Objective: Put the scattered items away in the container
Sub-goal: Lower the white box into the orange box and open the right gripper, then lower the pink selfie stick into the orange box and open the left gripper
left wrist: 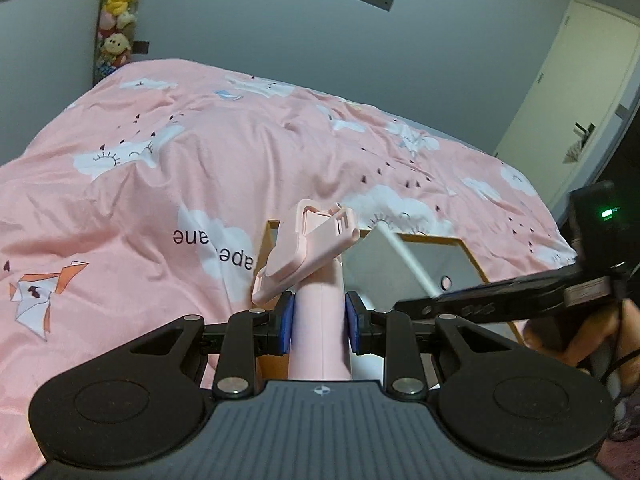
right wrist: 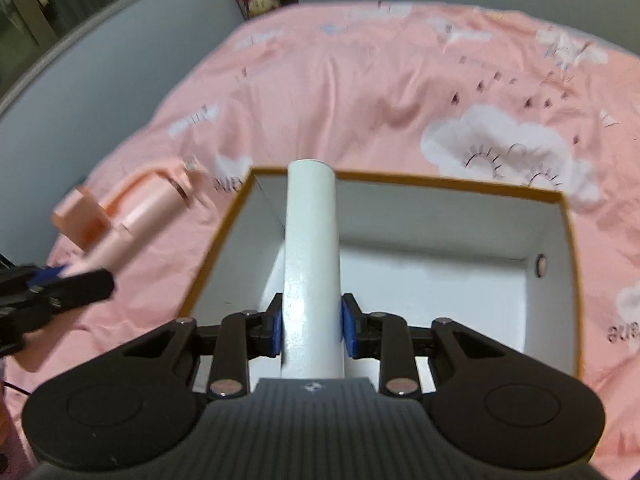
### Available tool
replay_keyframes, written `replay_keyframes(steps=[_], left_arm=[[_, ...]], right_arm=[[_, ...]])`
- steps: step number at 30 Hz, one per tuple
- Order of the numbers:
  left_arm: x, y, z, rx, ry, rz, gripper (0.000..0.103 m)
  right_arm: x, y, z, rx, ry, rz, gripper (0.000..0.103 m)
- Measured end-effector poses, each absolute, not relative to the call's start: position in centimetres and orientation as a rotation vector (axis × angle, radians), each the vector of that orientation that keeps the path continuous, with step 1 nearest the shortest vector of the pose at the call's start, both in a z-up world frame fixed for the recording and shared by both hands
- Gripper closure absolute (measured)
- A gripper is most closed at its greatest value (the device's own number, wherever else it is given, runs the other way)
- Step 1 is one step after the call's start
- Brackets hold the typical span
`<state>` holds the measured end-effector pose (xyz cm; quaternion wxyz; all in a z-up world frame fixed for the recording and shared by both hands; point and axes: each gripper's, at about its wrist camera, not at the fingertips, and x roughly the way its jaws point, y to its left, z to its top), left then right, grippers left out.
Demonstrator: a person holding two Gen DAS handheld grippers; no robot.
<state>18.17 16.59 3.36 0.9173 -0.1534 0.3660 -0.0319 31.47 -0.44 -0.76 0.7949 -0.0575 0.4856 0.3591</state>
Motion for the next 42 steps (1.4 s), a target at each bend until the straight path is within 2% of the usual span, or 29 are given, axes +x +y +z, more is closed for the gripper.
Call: replay_keyframes(steps=[9,18,24,35,36,38,42], left_arm=[[20.1,18.7,0.6,-0.351,0.773,-0.058,0.072],[20.2,19.5,-0.7,-0.382,0.782,-0.061,0.072],[20.0,19.8,-0.7,-0.392,0.782,-0.051,0.072],[19.8,19.8,-0.6,-0.389,0.789,-0.046,0.072],[19.8,19.8,-0.6,-0.390,0.789,-0.045,0.072],[19.8,19.8,-0.7,-0.393,0.788,-0.044,0.072],[19.8,19.8,-0.8,-0.398,0.789,-0.043,0.072]], right_arm=[[34.0,6.3,-6.9,-0.426,1.068,0.687,0.072],[32.8,9.1,-9.7,-0.690,1.035,0.650,0.072],[32.6,8.6,-8.1,-0.663,1.028,0.698,0.069],[32.9,7.0,-6.8,-0.474,1.149,0.787,0.069],[32.3,6.6,-6.6,-0.463,1.156,0.789,0.068],[32.5,5.8,-6.6,-0.456,1.179,0.794,0.056],[33.4,4.6,-7.6,-0.421,1.309,0.810,0.047]])
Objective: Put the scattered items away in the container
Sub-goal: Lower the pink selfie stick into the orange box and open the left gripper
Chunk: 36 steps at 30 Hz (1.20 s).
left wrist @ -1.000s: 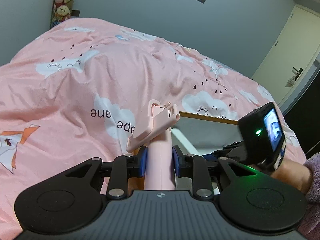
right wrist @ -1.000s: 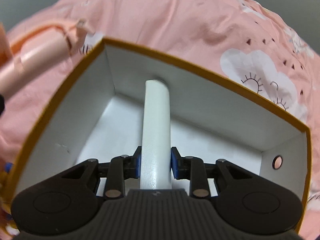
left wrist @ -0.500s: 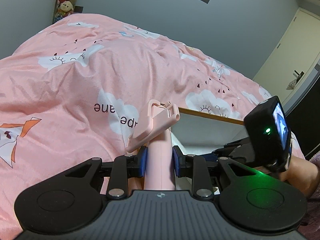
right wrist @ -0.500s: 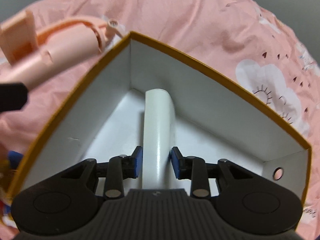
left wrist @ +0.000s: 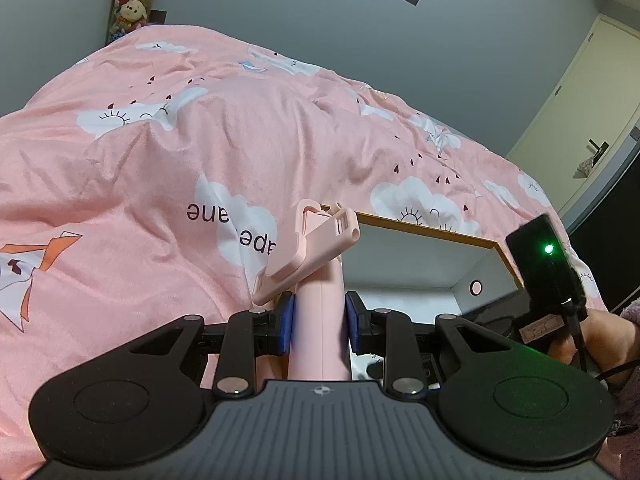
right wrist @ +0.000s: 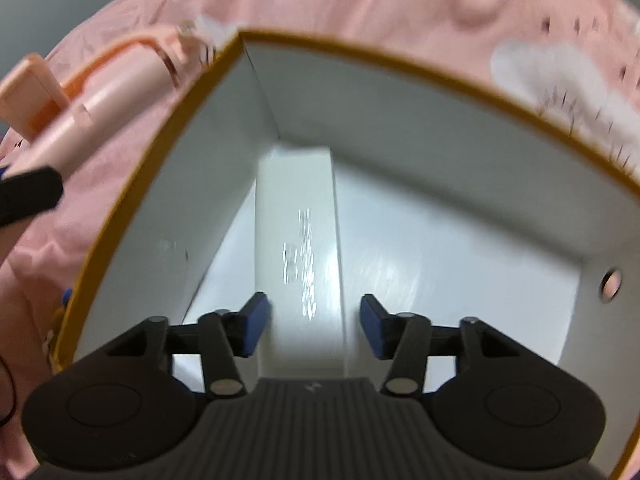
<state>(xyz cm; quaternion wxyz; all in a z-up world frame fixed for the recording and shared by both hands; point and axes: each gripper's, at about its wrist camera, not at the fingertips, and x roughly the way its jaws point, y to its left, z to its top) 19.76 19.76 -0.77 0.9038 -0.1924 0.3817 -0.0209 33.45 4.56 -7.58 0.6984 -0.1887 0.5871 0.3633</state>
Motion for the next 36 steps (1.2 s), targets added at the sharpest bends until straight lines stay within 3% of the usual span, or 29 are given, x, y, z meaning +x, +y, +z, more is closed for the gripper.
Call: replay_keyframes(steps=[6,14,29,36], left_arm=[[19.8,19.8,-0.9,-0.402,0.798,-0.033,0.072],[19.7,19.8,-0.8,-0.401,0.795,-0.030,0.072],[19.8,19.5,0.0,-0.381,0.788,-0.017,0.072],[20.4,16.7,1.4,-0.307,0.766,-0.029,0.072]], right_arm=[[34.2,2.8,-9.1,-0.295,1.457,0.753,0.055],[34.5,1.9,-9.3,-0.049,1.511,0.615,0.066],[32.2,2.5,-8.9,0.014,1.444,0.697,0.082],[31.9,-0.7,-6.9,-0.042,1.336,0.707,0.082]])
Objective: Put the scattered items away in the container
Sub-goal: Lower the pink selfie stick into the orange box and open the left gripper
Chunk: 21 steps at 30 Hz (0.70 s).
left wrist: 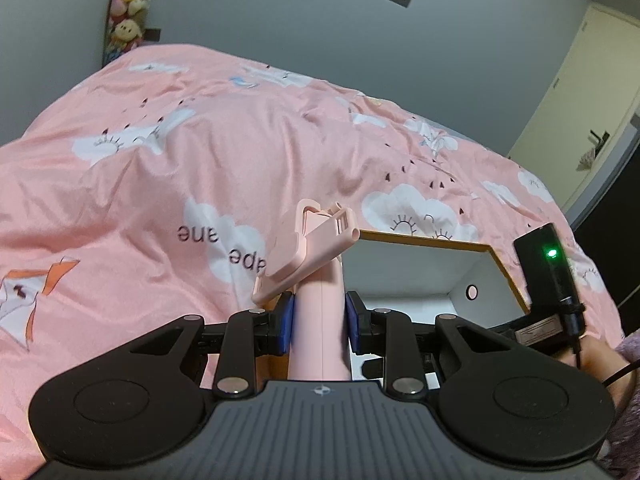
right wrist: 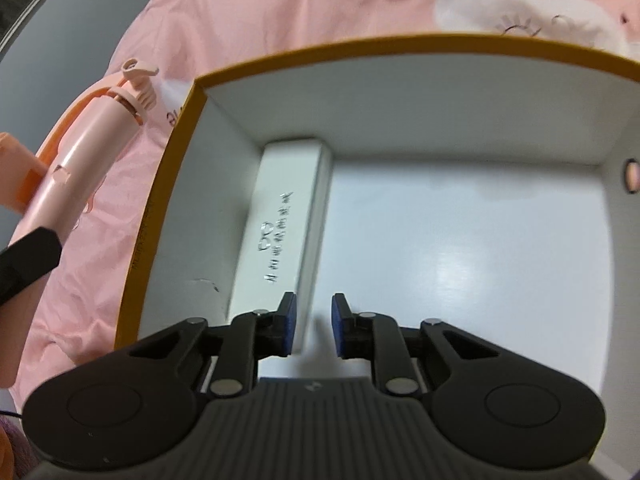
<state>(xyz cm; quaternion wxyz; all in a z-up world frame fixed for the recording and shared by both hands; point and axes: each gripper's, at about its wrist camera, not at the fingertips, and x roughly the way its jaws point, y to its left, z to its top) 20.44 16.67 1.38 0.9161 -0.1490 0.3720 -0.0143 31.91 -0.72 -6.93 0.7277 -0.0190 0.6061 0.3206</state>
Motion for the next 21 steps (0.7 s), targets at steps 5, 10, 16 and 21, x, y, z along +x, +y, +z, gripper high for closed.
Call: replay_keyframes(steps=[5,10,16,21], left_arm=[[21.8,12.6,0.8,-0.154,0.786,-0.023,0.072],[23.6,10.0,-1.0,-0.055,0.846,0.004,0.072],[25.0,6.7,-3.2,0.115,0.906,0.070,0.072],[25.6,5.1,-5.3,0.237,0.934,0.136,0.072]], right_arm=[[33.9,-1.5,-6.0,-0.041,1.300,0.683,0.082],[35.0,-3.1,-6.5,-0.005,1.287,0.662,0.082],[36.7,-3.8,-7.2,0.042,1.292,0.660,0.082],[38.0,-3.1,-7.9,0.103,1.309,0.709,0.081]])
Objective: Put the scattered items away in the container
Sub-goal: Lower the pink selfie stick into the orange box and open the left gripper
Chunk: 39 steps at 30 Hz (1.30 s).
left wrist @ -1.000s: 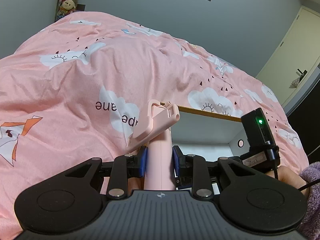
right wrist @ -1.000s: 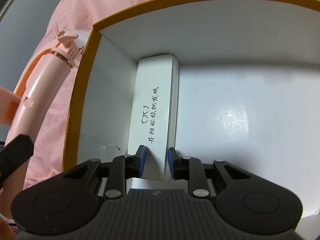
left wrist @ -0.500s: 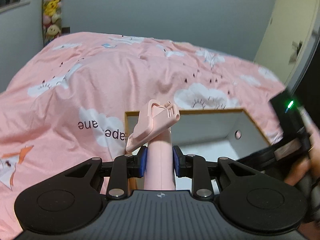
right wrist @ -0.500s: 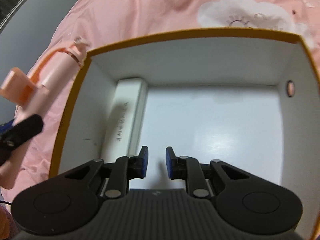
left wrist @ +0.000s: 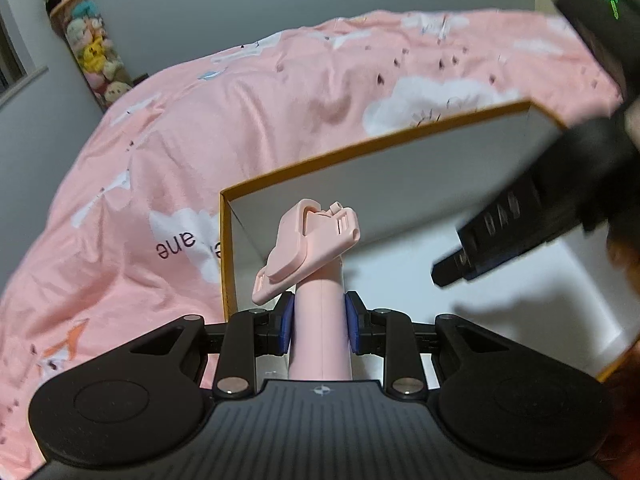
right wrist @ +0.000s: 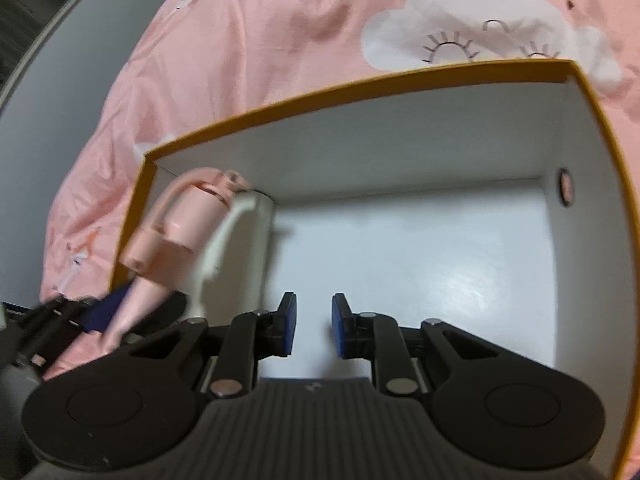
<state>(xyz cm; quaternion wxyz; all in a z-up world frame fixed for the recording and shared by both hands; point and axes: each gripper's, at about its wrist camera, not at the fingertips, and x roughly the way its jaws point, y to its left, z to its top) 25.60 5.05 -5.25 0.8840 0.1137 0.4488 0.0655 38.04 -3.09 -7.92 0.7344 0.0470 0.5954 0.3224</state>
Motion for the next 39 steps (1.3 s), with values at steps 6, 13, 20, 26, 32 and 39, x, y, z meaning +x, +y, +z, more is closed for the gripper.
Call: replay_keyframes(steps=[6,13,20,26,32,39], left_arm=[[26.2,4.4,-7.3,0.313,0.976,0.192,0.072],[26.4,3.7,-8.2,0.383,0.989,0.213,0.072],[26.6,3.6,-8.7,0.393,1.026,0.217,0.072],[26.7,3.5,-8.9,0.410,1.037,0.212,0.070],[26.3,4.3,-8.1,0.336,1.029,0.141,0.066],[25.1,5.8,-6.9,0.231,1.009,0.084,0.067]], right_arm=[[39.5,-2.0,-7.9,0.186,1.310,0.764,0.080],[39.5,-0.5,-7.9,0.280,1.302,0.872,0.080],[39.6,-0.7,-7.8,0.340,1.304,0.902,0.080],[39.8,0.2,-9.5,0.331,1.355,0.878,0.083],[39.7,0.8,-10.7,0.290,1.376,0.849,0.090],[40.4,1.3,-12.0,0.278,1.396,0.820,0.091]])
